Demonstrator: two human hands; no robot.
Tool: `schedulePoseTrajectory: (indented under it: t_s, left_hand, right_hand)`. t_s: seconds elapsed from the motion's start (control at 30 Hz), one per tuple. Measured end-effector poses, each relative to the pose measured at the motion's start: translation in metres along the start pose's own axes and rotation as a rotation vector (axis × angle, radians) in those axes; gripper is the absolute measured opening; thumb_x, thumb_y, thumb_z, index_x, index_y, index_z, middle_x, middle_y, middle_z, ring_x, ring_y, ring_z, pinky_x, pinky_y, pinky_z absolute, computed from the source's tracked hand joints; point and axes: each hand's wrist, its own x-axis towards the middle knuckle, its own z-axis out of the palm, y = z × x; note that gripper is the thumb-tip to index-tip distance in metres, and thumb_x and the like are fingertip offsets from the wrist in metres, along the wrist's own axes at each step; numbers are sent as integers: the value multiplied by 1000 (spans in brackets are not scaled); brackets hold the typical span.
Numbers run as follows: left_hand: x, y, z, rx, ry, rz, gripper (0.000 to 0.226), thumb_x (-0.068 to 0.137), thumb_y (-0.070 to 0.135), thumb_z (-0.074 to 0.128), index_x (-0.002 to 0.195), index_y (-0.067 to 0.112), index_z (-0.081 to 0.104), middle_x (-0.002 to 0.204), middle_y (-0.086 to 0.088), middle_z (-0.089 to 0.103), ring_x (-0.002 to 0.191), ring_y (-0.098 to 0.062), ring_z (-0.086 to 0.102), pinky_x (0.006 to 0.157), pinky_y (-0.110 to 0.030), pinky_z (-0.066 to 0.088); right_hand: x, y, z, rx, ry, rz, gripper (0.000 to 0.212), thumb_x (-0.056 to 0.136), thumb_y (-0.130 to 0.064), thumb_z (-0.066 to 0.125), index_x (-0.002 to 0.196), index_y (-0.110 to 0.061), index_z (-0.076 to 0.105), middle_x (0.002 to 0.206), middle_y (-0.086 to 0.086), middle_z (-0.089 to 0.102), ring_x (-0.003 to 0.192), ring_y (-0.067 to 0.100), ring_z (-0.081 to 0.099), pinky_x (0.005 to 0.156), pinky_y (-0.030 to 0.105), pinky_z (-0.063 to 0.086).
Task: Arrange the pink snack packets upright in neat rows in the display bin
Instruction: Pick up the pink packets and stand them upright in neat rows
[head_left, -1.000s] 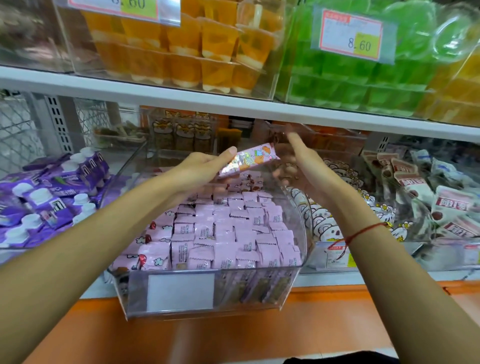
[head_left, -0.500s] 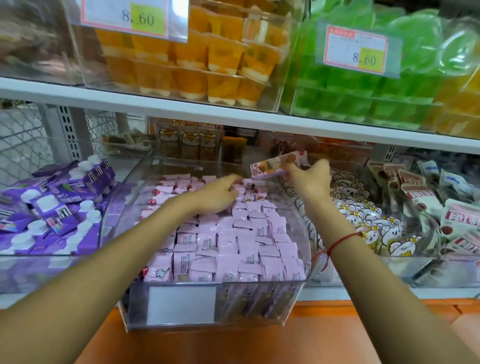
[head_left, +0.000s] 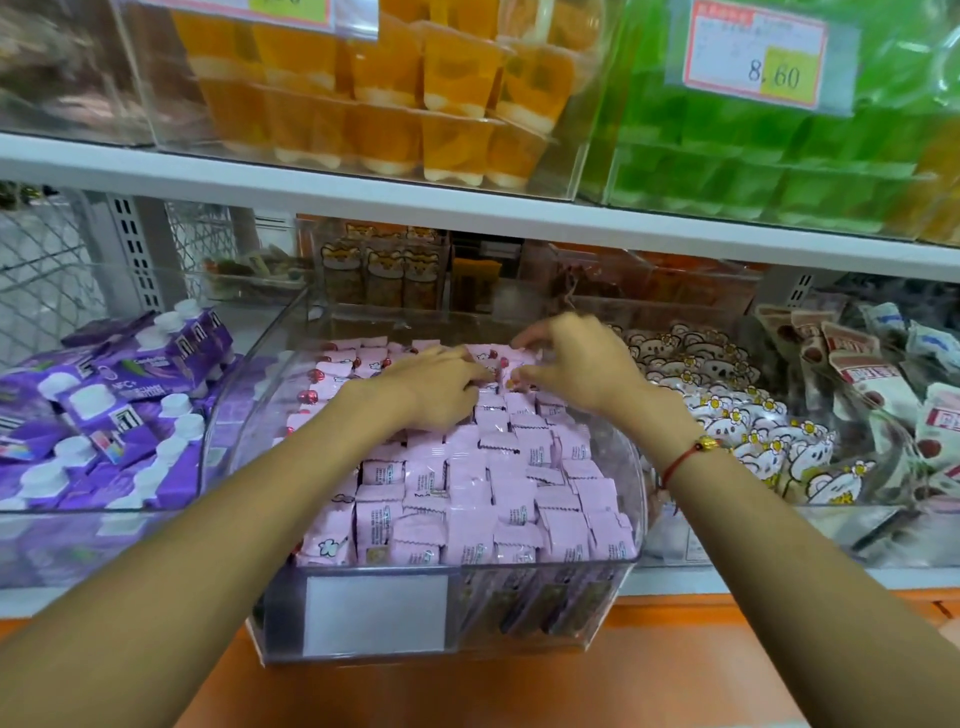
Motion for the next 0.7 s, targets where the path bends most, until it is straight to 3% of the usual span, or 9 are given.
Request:
schedulePoseTrajectory:
  t_s: [0.17,0.3,0.4,0.53,0.6,0.7]
  left_hand:
    - [0,0,-7,-72,-70,-18,46,100,19,36,145,25,35,151,-6,31,138,-26,29,112,-44,27]
    - [-1,3,-9,-104,-34,-27,46,99,15,38,144,21,36,150,-6,32,135,-27,33,109,-42,31]
    - [-2,13,-5,-138,19,37,45,99,15,36,145,21,35,149,-4,35,133,-26,35,107,-41,34]
    - [1,15,5,-33,-5,62,44,101,24,30,145,27,34,152,2,33,137,-25,32,109,-42,32]
    - [2,13,6,3,-20,43,44,102,28,28,145,30,33,154,5,29,139,-23,28,111,-40,29]
    - [4,14,7,31,-23,41,42,102,29,26,143,30,35,152,4,32,136,-24,31,109,-40,30]
  right_hand:
    - [6,-5,7,-166,-155,-5,27,89,-20,59,114,-28,66,116,-2,67,108,22,61,95,39,46]
    - [4,-6,10,-321,-219,-75,29,93,-22,52,117,-34,64,121,-3,63,117,24,51,108,43,23]
    - [-1,-4,6,-309,-230,-83,31,91,-19,49,115,-30,65,119,2,62,118,28,48,107,43,27]
    - [-20,8,-12,-158,-32,-26,35,88,-12,48,116,-24,65,122,6,63,113,29,53,96,39,43]
    - [-35,19,-18,-50,115,67,34,87,-10,52,118,-17,64,117,9,64,105,27,56,86,33,46]
    - [-60,25,-19,141,199,141,27,89,-16,56,113,-14,67,106,4,69,91,17,58,78,24,43]
